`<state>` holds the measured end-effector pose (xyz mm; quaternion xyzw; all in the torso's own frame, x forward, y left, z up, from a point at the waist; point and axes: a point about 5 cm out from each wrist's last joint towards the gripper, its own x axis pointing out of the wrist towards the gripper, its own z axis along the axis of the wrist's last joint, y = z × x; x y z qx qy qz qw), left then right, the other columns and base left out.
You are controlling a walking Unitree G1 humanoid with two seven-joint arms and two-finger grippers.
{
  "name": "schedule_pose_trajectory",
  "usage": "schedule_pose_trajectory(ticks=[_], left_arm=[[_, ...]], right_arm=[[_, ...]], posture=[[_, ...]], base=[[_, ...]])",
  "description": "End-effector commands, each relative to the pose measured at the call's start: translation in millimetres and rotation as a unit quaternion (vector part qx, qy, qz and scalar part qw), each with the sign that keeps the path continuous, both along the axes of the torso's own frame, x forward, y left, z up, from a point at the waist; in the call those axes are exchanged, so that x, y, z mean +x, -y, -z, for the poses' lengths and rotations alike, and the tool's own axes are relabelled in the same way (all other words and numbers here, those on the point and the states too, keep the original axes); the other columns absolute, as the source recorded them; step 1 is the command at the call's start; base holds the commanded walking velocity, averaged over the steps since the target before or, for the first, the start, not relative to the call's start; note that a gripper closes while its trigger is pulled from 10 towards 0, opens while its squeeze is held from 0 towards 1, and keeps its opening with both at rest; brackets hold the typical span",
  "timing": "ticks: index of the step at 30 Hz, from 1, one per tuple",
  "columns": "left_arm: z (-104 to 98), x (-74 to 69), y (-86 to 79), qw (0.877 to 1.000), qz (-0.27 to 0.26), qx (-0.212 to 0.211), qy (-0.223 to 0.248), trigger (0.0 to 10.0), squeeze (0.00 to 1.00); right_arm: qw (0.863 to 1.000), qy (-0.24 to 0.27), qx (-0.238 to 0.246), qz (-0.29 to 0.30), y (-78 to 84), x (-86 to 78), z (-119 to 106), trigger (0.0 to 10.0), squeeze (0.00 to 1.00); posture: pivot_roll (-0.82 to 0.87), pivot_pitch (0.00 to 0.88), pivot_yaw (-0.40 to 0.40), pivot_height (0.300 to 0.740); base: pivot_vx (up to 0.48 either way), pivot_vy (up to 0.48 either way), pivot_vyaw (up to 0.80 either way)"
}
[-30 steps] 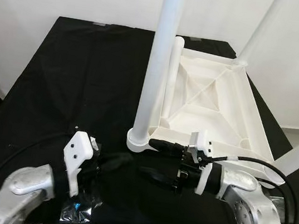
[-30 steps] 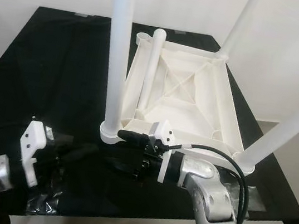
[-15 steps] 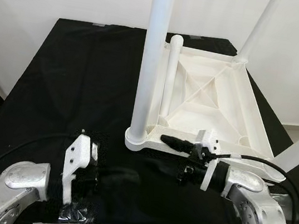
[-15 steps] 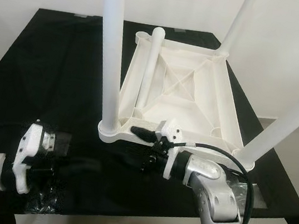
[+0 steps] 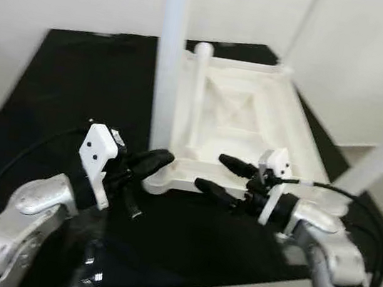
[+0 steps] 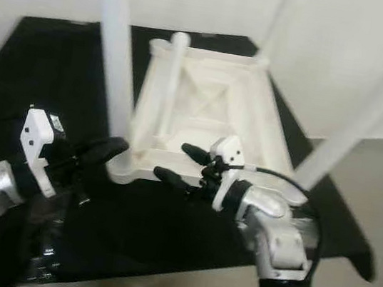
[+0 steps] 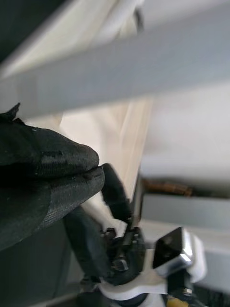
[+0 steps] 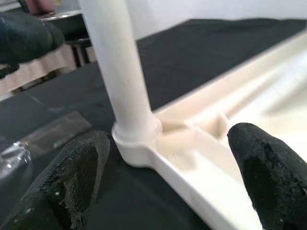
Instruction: Building children table
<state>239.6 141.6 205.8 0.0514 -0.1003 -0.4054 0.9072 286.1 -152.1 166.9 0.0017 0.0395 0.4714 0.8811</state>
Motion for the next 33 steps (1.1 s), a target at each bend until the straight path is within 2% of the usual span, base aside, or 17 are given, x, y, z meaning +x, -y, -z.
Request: schedule_pose_trajectory(ticks=[1, 10, 19, 21, 22, 23, 24, 25, 30, 33], left_arm=[[8.4, -2.7, 1.5, 1.000, 0.004, 0.018, -0.015, 10.0, 0.00], [23.0, -9.3, 2.1, 0.999, -0.010, 0.034, -0.037, 10.0, 0.00], [24.8, -12.6, -4.9, 0.998, -0.051, 0.021, -0.031, 10.0, 0.00], [29.8, -17.6, -14.1, 0.996, -0.085, 0.015, -0.034, 10.0, 0.00], [29.8, -17.6, -14.1, 0.996, -0.085, 0.015, -0.034, 10.0, 0.00], [32.6, -21.1, -22.4, 0.992, -0.118, 0.006, -0.034, 10.0, 0.00], [32.6, -21.1, -22.4, 0.992, -0.118, 0.006, -0.034, 10.0, 0.00], [34.2, -23.0, -29.0, 0.989, -0.148, -0.002, -0.031, 10.0, 0.00], [34.6, -23.4, -31.0, 0.987, -0.158, -0.003, -0.029, 10.0, 0.00], [36.7, -24.0, -35.9, 0.980, -0.198, -0.014, -0.025, 10.0, 0.00]], right_arm=[[1.000, -0.003, 0.001, -0.020, -4.9, -4.8, 0.6, 10.0, 0.00], [1.000, -0.002, -0.003, -0.019, -3.8, -3.4, 1.9, 10.0, 0.00], [0.999, 0.013, -0.018, -0.031, -7.1, -2.0, 0.1, 10.0, 0.00], [0.998, 0.026, -0.023, -0.050, -13.2, 2.0, -4.4, 10.0, 0.00], [0.998, 0.026, -0.023, -0.050, -13.2, 2.0, -4.4, 10.0, 0.00], [0.996, 0.045, -0.023, -0.074, -21.4, 5.4, -10.5, 10.0, 0.00], [0.996, 0.045, -0.023, -0.074, -21.4, 5.4, -10.5, 10.0, 0.00], [0.991, 0.067, -0.015, -0.114, -32.9, 5.1, -17.5, 10.0, 0.00], [0.989, 0.075, -0.013, -0.128, -36.8, 4.4, -19.8, 10.0, 0.00], [0.985, 0.092, 0.001, -0.143, -51.1, 16.1, -30.8, 10.0, 0.00]], posture=[[0.06, 0.088, -0.039, 0.740], [0.06, 0.092, -0.041, 0.740], [0.06, 0.096, -0.035, 0.740], [0.07, 0.099, -0.033, 0.740], [0.07, 0.099, -0.033, 0.740], [0.08, 0.101, -0.038, 0.740], [0.08, 0.101, -0.038, 0.740], [0.08, 0.101, -0.043, 0.740], [0.08, 0.101, -0.043, 0.740], [0.09, 0.105, -0.068, 0.740]], base=[[0.000, 0.000, -0.80], [0.000, 0.000, -0.80], [0.000, 0.000, 0.00], [0.000, 0.000, 0.00], [0.000, 0.000, 0.00], [0.000, 0.000, 0.00], [0.000, 0.000, 0.00], [0.000, 0.000, 0.00], [0.000, 0.000, 0.00], [0.000, 0.000, 0.80]])
